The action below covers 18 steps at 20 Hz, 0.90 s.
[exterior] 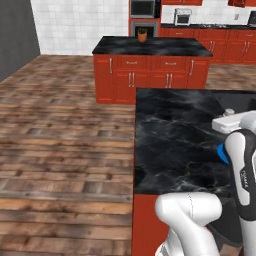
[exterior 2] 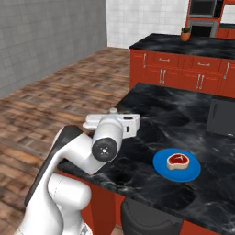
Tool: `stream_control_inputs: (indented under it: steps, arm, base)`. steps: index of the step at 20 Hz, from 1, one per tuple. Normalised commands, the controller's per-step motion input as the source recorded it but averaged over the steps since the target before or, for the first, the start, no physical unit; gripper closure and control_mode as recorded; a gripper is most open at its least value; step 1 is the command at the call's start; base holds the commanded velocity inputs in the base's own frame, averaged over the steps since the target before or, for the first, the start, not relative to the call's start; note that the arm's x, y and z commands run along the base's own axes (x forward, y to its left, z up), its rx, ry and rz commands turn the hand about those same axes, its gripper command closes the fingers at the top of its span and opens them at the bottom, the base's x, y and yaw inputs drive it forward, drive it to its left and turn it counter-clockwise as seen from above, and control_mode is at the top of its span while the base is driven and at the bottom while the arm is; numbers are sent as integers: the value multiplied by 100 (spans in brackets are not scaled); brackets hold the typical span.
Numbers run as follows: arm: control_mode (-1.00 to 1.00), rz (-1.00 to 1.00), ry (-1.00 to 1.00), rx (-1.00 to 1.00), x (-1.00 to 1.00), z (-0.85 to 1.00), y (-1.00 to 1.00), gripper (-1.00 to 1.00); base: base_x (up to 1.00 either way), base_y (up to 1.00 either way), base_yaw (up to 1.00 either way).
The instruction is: Retrieve the shaker from the cabinet and place it next the steak on a plate on the dining table.
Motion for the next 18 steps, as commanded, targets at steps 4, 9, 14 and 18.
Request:
stream_control_inputs:
  steps: [4, 9, 14, 18]
  arm:
    - [-100, 0, 4, 2, 32, -34, -31, 100]
    - [-100, 0, 2, 0, 30, -42, -8, 100]
    - [-100, -1, 0, 0, 23, -47, 0, 100]
    - [-100, -2, 0, 0, 20, -46, 0, 100]
  base:
    - [0, 0, 0]
    - [0, 0, 0]
    - [0, 0, 0]
    - [0, 0, 0]
